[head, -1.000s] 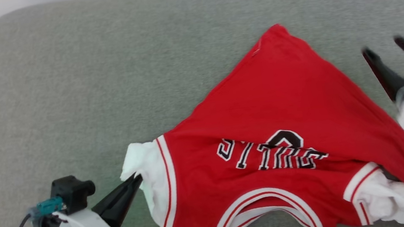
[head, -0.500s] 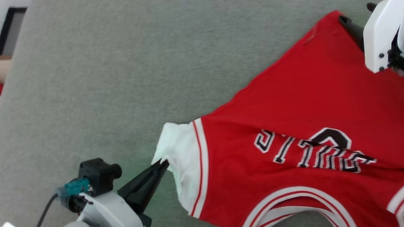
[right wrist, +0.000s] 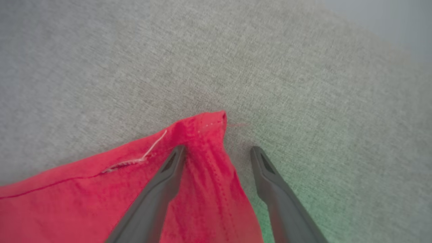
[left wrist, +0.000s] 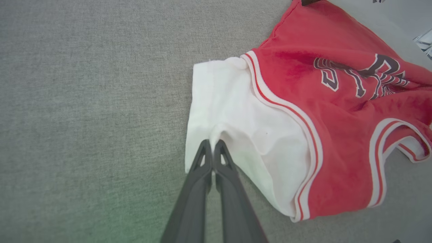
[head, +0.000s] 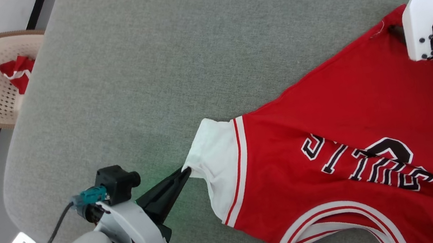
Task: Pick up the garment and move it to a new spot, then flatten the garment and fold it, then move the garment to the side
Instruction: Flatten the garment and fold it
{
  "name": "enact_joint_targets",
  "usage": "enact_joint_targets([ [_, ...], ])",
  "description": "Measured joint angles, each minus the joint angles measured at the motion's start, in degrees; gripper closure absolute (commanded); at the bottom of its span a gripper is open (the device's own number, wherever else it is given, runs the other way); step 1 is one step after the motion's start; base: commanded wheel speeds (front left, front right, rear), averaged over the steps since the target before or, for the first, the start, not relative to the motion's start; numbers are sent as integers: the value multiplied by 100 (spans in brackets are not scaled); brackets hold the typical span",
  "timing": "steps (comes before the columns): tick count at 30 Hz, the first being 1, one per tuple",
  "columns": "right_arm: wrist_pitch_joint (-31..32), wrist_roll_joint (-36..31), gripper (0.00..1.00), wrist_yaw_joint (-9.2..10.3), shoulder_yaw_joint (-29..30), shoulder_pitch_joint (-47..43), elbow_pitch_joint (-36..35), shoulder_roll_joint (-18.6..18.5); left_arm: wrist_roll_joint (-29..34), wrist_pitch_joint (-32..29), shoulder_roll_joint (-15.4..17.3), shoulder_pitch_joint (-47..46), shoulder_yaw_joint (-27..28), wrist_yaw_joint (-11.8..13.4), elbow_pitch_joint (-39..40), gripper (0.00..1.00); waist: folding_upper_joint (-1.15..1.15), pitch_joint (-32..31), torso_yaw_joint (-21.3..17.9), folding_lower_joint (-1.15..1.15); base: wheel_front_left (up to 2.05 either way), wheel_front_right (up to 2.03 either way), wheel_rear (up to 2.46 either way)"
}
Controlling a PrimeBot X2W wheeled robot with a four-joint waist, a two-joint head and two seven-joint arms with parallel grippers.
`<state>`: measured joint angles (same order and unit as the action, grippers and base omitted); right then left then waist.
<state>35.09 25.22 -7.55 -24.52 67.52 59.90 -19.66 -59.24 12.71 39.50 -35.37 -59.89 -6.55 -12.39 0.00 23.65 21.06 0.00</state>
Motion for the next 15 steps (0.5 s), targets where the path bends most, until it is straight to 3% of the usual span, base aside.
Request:
enact_joint_targets([
  [1,82,8,56,0,1,64,82,7,-5,11,-10,-6,-4,-1,-25,100,0,13,9,0,0,0,0],
  [2,167,12,100,0,-19,126,143,14,-9,18,-16,-14,-9,-3,-48,100,0,22,13,0,0,0,0],
  [9,29,32,100,-1,23,262,399,94,-183,-51,80,-114,76,-25,-121,100,0,-36,-128,0,0,0,0],
  [15,-344,235,100,0,4,286,168,92,-302,-513,488,-578,339,190,29,100,0,-215,-345,0,0,0,0],
])
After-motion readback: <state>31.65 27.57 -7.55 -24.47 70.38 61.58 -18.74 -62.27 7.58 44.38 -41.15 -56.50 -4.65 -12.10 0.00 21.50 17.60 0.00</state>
